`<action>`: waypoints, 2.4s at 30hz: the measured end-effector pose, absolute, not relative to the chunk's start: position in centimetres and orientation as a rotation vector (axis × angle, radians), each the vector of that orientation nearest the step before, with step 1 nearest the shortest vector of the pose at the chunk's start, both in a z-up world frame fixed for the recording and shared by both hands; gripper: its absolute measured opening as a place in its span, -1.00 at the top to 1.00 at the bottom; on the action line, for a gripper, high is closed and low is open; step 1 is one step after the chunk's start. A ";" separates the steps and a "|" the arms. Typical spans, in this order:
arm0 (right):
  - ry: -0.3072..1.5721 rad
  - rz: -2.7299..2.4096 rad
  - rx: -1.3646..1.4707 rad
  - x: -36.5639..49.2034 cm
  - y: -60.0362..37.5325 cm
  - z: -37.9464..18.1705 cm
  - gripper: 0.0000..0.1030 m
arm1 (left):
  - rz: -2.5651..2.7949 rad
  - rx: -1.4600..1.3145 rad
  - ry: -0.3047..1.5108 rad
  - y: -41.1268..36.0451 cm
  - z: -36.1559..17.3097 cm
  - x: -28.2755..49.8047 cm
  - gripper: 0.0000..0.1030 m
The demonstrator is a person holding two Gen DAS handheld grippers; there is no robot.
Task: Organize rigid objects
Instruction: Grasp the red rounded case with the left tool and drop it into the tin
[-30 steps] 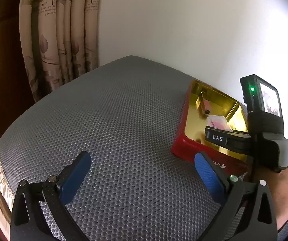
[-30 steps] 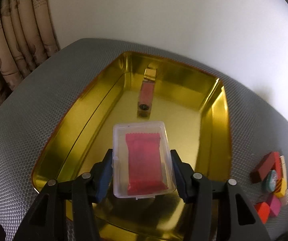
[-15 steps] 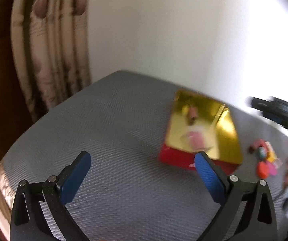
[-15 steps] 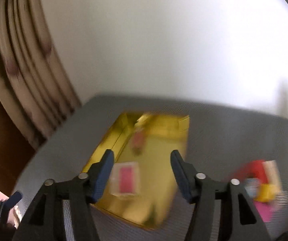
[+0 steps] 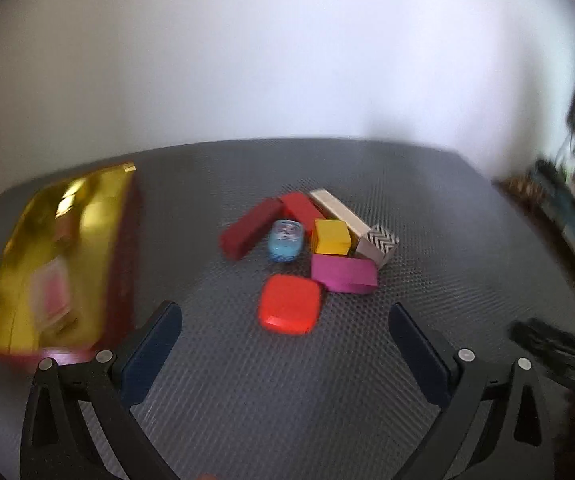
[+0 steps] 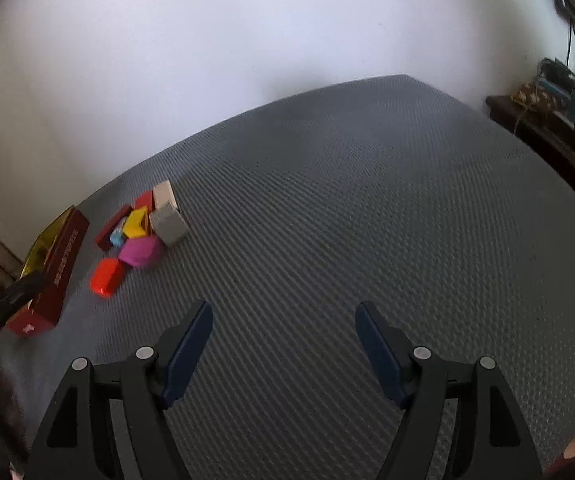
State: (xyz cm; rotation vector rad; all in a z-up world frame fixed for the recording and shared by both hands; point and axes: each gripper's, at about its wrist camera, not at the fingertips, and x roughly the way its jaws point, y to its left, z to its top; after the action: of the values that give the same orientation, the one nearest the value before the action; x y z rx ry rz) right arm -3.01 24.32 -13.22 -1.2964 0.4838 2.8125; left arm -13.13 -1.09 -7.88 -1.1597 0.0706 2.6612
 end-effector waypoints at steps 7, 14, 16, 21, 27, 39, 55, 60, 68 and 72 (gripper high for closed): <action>0.504 2.935 -1.240 -2.2 25.9 -11.6 -0.48 | 2.589 -1.372 0.130 -0.5 -13.5 -18.2 -0.07; 0.561 2.984 -1.220 -2.4 26.0 -10.5 -0.48 | 2.594 -1.352 0.147 -0.8 -10.8 -18.2 0.18; 0.560 2.994 -1.214 -2.2 25.8 -10.0 -0.48 | 2.630 -1.311 0.136 -1.4 -8.7 -17.8 0.18; 0.547 3.033 -1.164 -1.5 25.2 -8.6 -0.48 | 2.777 -1.208 0.083 -4.7 -2.0 -17.6 0.18; 0.519 3.081 -1.115 -0.4 24.8 -6.6 -0.48 | 2.951 -1.141 -0.007 -10.4 5.3 -19.1 0.18; 0.484 3.136 -1.073 0.0 24.4 -4.9 -0.48 | 3.112 -1.106 -0.094 -16.3 10.8 -18.9 0.18; 0.518 3.098 -1.126 -0.8 26.0 -5.3 -0.48 | 3.049 -1.280 -0.139 -17.3 5.7 -21.6 0.18; 0.524 3.070 -1.159 -1.2 26.6 -6.1 -0.48 | 3.010 -1.413 -0.177 -16.9 1.9 -25.3 0.18; 0.570 2.976 -1.320 -2.8 27.1 -9.7 -0.48 | 2.914 -1.656 -0.220 -16.6 -6.0 -31.8 0.18; 0.556 2.949 -1.367 -3.5 26.9 -11.0 -0.48 | 2.882 -1.728 -0.250 -15.6 -8.7 -32.7 0.18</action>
State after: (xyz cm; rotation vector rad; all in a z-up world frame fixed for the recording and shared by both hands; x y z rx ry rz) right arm -3.46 26.89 -11.04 -1.3669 0.5558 2.9491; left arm -32.74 -15.59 -8.69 -1.7282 -0.2503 2.8815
